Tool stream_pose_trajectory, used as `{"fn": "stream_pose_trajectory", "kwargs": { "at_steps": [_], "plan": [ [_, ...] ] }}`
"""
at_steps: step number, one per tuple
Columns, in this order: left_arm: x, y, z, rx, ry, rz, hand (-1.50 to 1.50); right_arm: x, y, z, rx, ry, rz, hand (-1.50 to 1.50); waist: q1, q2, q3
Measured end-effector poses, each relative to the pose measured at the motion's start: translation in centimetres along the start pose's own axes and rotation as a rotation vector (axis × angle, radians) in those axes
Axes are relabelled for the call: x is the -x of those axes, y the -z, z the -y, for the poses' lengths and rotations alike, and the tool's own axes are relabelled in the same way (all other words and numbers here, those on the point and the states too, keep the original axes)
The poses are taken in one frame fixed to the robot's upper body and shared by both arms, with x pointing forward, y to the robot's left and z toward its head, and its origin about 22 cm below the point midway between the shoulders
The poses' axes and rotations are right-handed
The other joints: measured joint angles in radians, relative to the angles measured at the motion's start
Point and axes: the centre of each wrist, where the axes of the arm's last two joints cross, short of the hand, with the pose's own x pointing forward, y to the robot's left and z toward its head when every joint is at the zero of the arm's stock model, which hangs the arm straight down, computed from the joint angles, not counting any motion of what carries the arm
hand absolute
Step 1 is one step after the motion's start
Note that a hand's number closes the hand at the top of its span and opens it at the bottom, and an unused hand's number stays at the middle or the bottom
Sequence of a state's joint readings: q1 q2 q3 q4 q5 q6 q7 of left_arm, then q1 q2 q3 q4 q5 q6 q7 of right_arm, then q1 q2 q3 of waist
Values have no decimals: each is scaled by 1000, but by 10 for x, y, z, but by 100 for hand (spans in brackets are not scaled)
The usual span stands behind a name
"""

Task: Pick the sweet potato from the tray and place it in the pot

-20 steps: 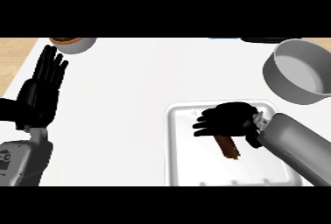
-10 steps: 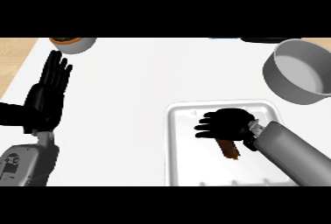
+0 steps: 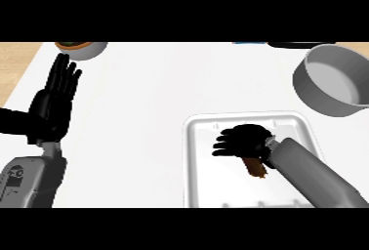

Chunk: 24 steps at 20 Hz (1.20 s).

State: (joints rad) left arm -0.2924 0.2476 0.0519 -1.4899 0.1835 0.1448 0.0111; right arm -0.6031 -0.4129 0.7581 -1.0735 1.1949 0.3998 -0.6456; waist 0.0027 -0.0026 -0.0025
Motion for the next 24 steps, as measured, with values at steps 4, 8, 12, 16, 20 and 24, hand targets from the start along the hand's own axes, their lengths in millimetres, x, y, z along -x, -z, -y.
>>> {"fn": "stream_pose_trajectory", "kwargs": {
  "at_steps": [4, 8, 12, 16, 20, 24],
  "plan": [
    [-2, -6, -1, 0, 0, 4, 0, 2, 3, -11, 8, -5, 15, 150, 1, -9, -5],
    [-3, -3, -3, 2, -2, 0, 0, 1, 5, -11, 32, -72, 47, 150, 2, -14, -6],
    [-4, -8, -2, 5, -3, -2, 0, -1, 5, -13, 61, -114, 78, 150, 5, -17, -6],
    [-7, -7, -1, 6, -6, -6, 0, -2, 7, -14, 91, -138, 88, 150, 4, -18, -6],
    [-5, -6, -1, -5, -2, 3, 0, -16, 3, -17, 150, -182, 88, 150, -3, -16, -5],
    [-6, -9, 2, -9, 0, -5, 0, -24, -5, -7, 238, -158, 53, 150, -8, -8, -2]
  ]
}}
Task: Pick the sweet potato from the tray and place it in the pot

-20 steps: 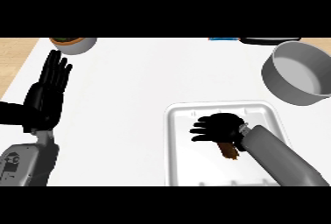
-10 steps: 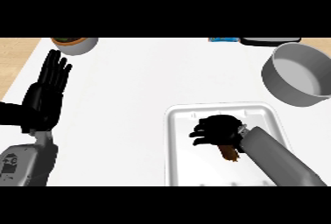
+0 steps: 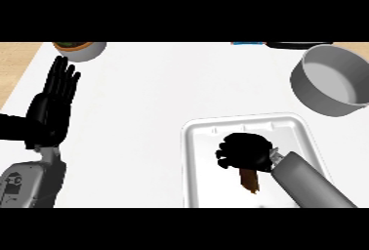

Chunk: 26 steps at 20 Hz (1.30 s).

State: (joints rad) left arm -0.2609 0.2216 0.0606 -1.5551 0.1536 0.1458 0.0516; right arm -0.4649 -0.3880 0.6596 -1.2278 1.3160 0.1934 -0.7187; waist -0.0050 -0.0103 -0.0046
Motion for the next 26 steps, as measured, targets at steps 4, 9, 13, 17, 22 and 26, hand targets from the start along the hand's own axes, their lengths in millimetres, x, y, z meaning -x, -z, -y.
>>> {"fn": "stream_pose_trajectory", "kwargs": {
  "at_steps": [4, 9, 13, 17, 22, 26],
  "plan": [
    [1, 0, -4, -11, 2, 0, 0, 22, 2, 18, 194, 173, -356, 150, -13, 8, 5],
    [1, -1, -8, -24, 3, -2, 0, 45, -5, 40, 450, 367, -827, 150, -29, 8, 8],
    [0, -1, -8, -15, 5, 1, 0, 61, -14, 67, 623, 417, -1222, 150, -15, 7, 5],
    [-1, 1, -3, 7, -2, 4, 0, 74, -22, 106, 807, 388, -1565, 150, 5, 12, 2],
    [-3, 6, -2, 19, -4, 8, 0, 86, -30, 141, 959, 281, -1896, 150, 18, 15, 2],
    [-4, 7, -5, 19, -1, 7, 0, 96, -46, 150, 996, 233, -2058, 150, 14, 13, 3]
  ]
}}
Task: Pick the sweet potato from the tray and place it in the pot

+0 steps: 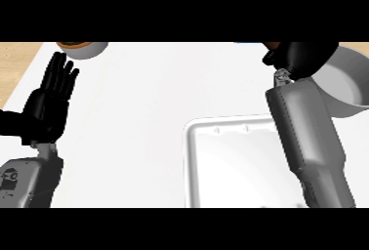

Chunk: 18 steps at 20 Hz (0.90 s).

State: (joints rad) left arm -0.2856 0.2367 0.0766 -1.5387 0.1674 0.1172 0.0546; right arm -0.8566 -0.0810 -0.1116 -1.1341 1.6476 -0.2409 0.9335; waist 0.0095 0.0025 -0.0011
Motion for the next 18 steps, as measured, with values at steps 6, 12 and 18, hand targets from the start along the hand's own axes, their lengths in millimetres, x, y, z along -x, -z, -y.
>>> {"fn": "stream_pose_trajectory", "kwargs": {
  "at_steps": [6, 12, 18],
  "plan": [
    [-1, -2, 2, -12, -5, -5, 0, 41, 29, -1, 1, -58, -112, 150, -10, -3, 1],
    [1, -4, -3, -18, 1, -5, 0, 113, 50, -8, 4, -78, -174, 150, -14, -4, 1],
    [3, -12, -3, -15, 1, -7, 0, 181, 70, -9, -4, -53, -186, 150, -12, -3, 1]
  ]
}}
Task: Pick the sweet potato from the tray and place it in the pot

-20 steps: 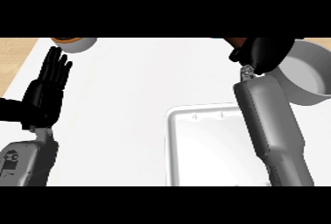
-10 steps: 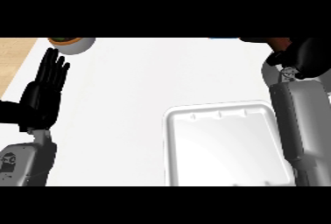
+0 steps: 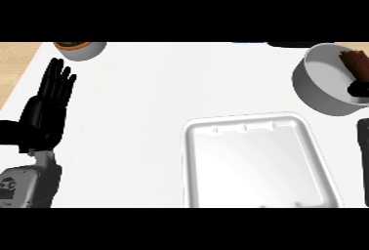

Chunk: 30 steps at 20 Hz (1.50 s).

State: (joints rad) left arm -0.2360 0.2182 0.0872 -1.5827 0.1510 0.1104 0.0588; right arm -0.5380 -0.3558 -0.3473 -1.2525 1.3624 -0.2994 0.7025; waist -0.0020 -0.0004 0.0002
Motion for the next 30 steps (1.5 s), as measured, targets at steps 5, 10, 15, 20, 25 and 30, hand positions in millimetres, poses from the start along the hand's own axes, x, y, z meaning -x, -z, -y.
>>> {"fn": "stream_pose_trajectory", "kwargs": {
  "at_steps": [5, 10, 15, 20, 25, 30],
  "plan": [
    [1, 4, 0, 6, -3, 5, 0, 37, 25, -10, -10, -4, 6, 150, 3, 2, 0],
    [-1, 7, 6, 13, -2, 7, 0, 64, 36, -35, -33, -19, -14, 150, 9, 3, 0],
    [5, 7, 5, 16, -7, 7, 0, 89, 45, -52, -158, -5, -87, -150, 14, 6, 1],
    [2, 6, 5, 19, -10, 11, 0, 103, 50, -60, -284, 121, -124, -150, 17, 0, -7],
    [2, 12, 9, 21, -8, 14, 0, 110, 52, -66, -299, 200, -47, -150, 18, 2, -8],
    [2, 10, 13, 14, -6, 12, 0, 99, 56, -65, -229, 383, -26, -150, 16, 4, -1]
  ]
}}
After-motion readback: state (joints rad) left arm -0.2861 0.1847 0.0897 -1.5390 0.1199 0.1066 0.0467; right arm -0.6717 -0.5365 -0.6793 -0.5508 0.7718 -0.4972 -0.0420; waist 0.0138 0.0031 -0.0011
